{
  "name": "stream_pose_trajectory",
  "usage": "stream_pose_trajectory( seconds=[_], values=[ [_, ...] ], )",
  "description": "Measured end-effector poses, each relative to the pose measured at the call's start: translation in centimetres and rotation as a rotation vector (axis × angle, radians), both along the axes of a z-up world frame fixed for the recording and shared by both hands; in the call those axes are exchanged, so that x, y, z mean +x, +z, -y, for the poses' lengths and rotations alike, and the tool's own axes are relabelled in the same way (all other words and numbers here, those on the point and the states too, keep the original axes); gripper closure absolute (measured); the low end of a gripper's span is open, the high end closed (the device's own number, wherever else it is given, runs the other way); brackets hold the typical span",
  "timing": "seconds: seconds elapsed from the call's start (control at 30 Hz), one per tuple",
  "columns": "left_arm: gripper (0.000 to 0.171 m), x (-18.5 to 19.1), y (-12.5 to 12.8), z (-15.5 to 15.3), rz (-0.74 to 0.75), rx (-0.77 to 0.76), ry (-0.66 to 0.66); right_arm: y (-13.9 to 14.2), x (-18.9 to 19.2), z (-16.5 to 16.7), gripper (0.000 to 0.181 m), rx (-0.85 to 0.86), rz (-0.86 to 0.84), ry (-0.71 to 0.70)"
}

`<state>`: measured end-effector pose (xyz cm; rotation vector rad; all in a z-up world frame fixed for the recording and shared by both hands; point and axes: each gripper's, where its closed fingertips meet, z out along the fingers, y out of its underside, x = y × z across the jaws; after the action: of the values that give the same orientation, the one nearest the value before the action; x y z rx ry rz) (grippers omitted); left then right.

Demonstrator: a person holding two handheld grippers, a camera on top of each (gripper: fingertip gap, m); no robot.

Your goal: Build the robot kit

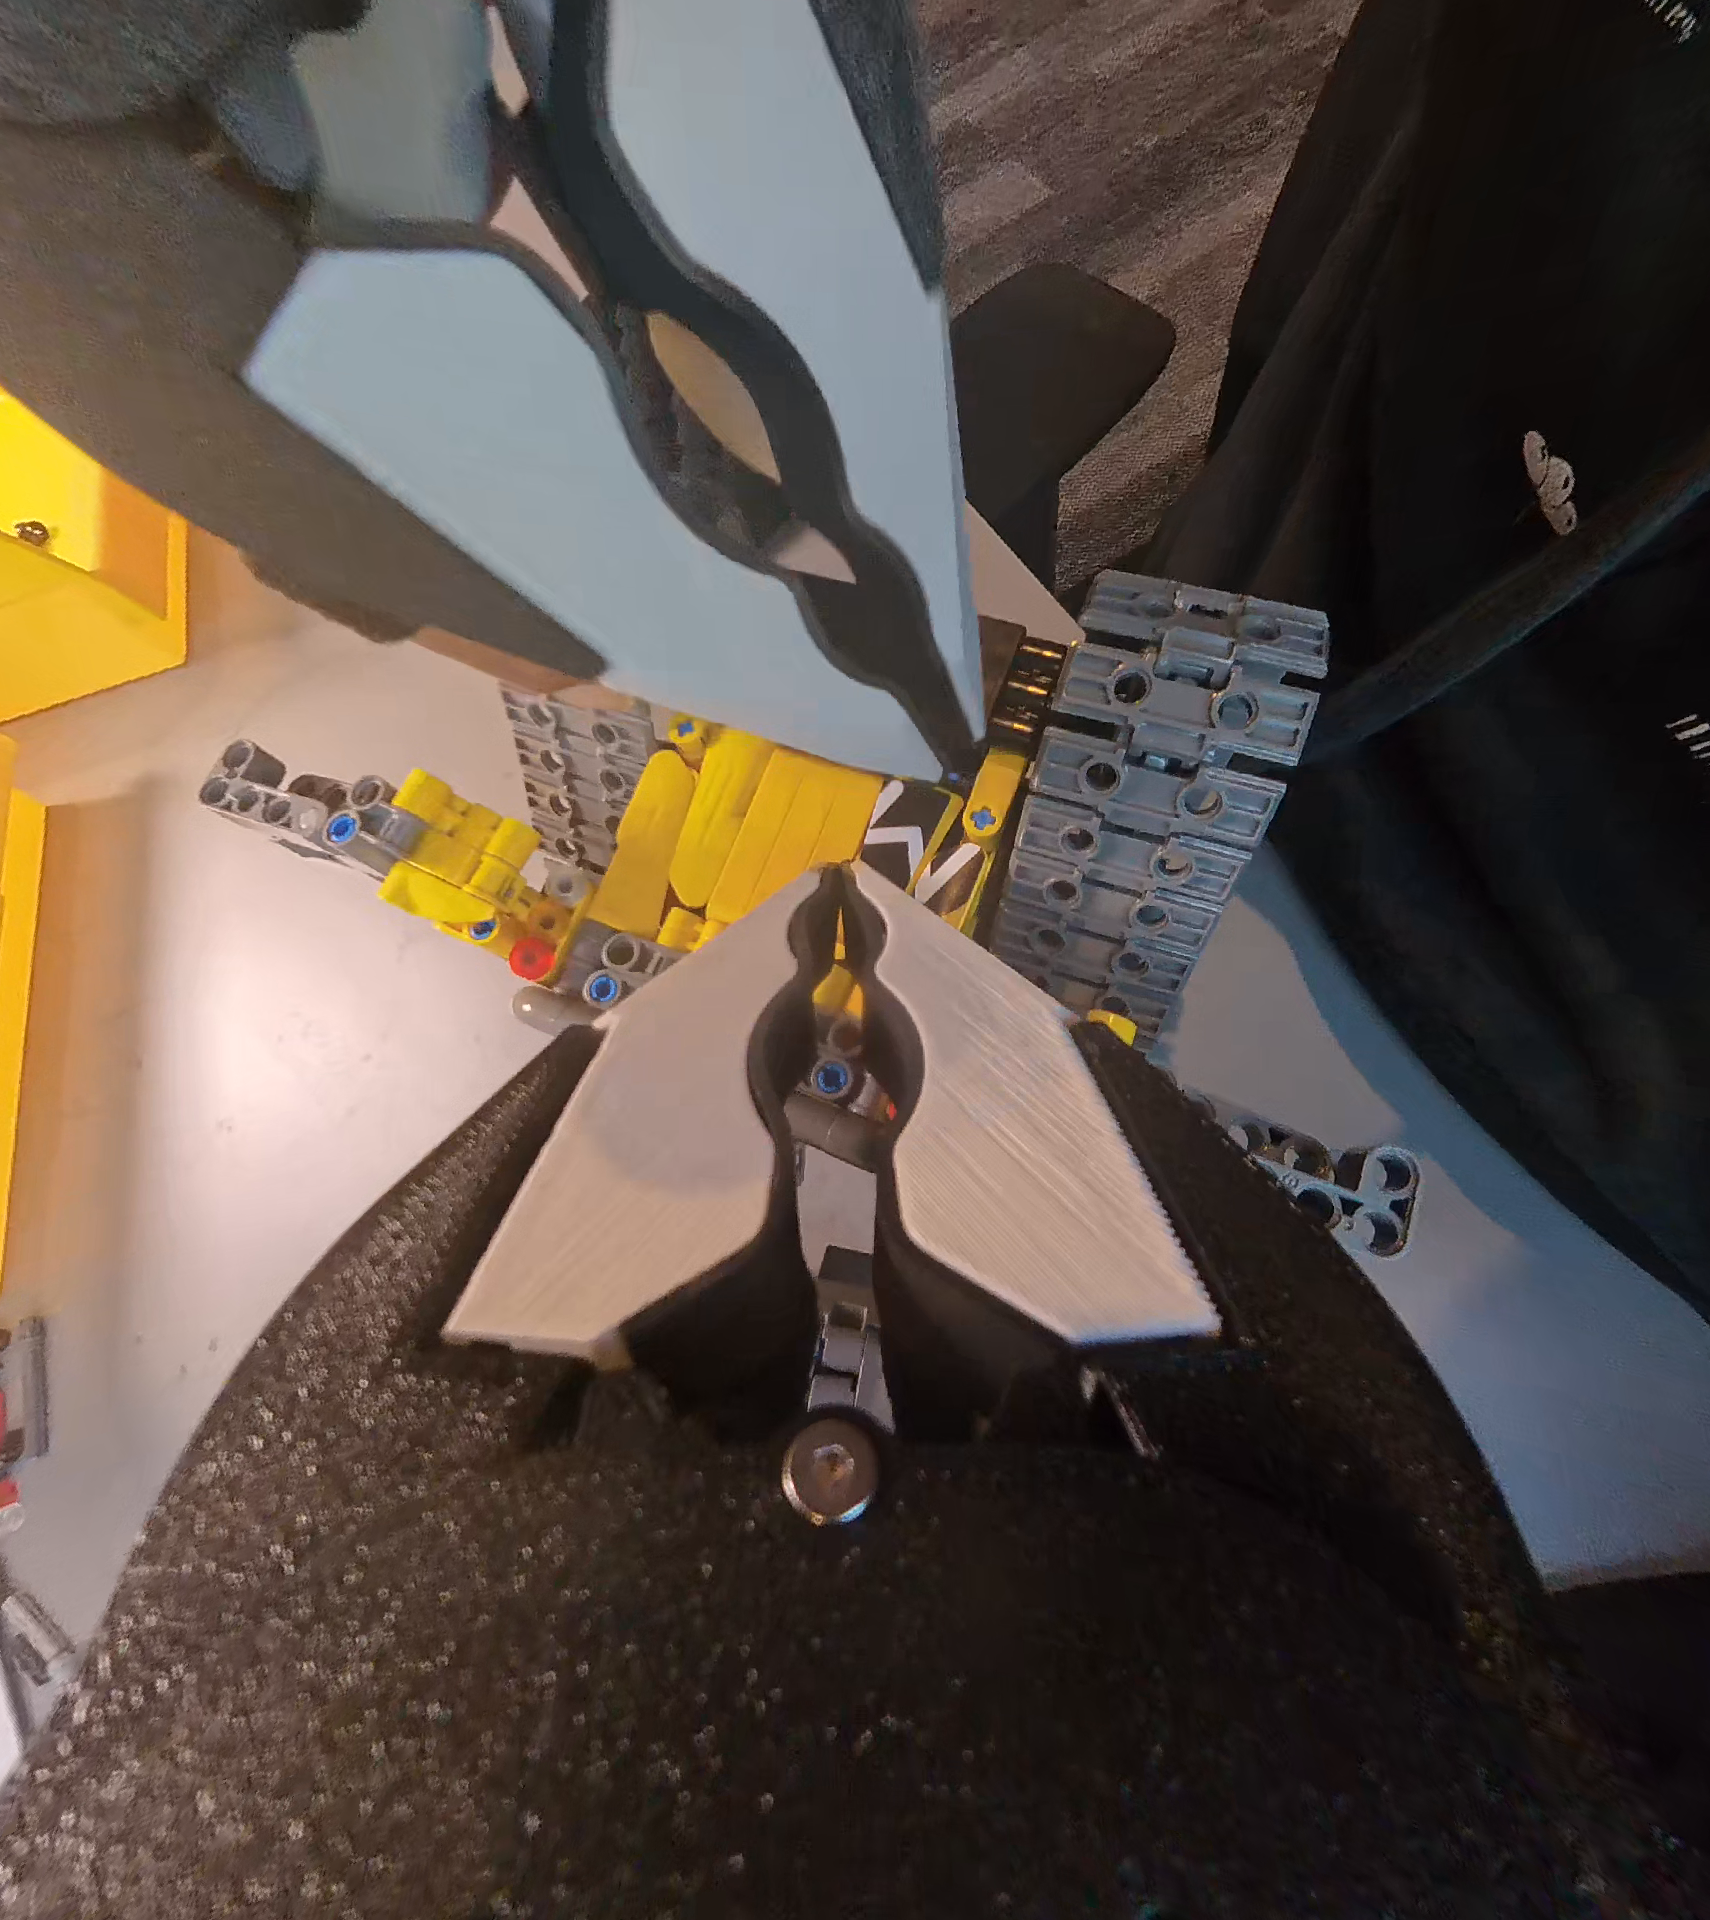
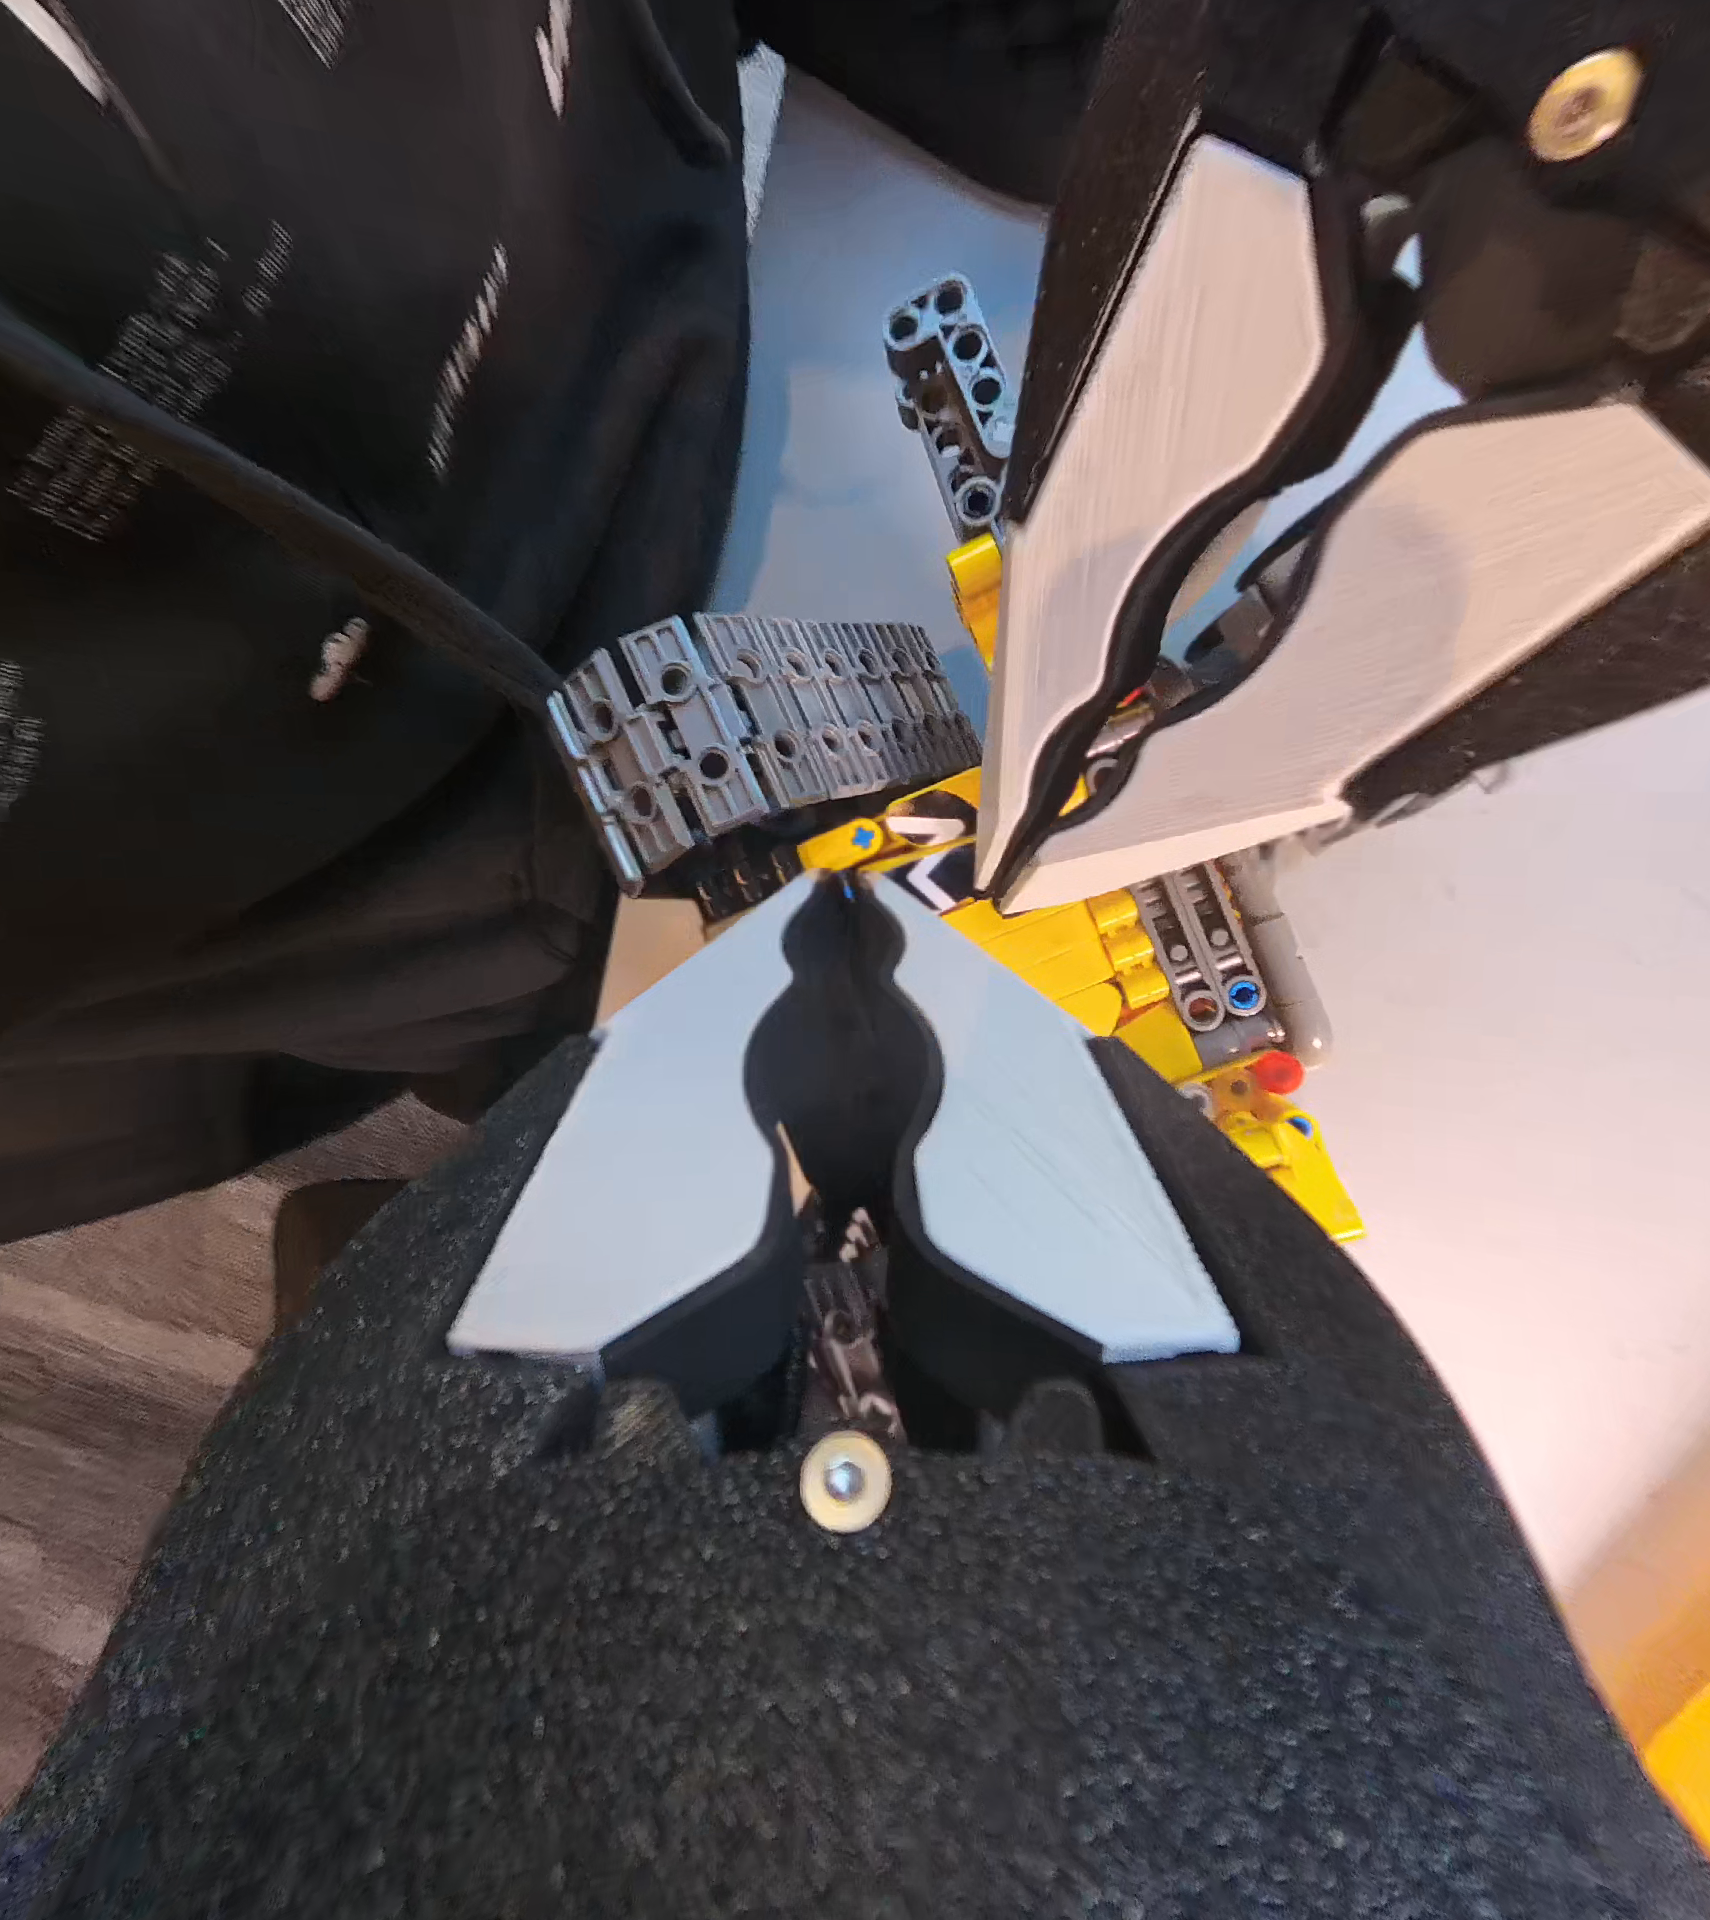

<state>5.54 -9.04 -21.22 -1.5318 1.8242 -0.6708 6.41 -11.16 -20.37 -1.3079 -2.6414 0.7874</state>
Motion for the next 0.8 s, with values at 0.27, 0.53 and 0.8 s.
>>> stream_pose_trajectory(
  seconds=[0.27,0.53,0.8],
  values=[
    [0.171,0.1,0.1,0.0,0.021,-0.001,-0.006,0.1,-1.0,-1.3,0.181,0.012,-0.061,-0.069],
    [0.171,0.1,0.0,0.0,0.046,-0.031,-0.007,-0.9,-0.4,-0.8,0.181,0.111,-0.028,0.012],
    [0.171,-0.6,2.0,-0.4,0.158,-0.064,0.039,-0.1,-1.0,-1.6,0.181,0.042,-0.054,-0.034]
  ],
)
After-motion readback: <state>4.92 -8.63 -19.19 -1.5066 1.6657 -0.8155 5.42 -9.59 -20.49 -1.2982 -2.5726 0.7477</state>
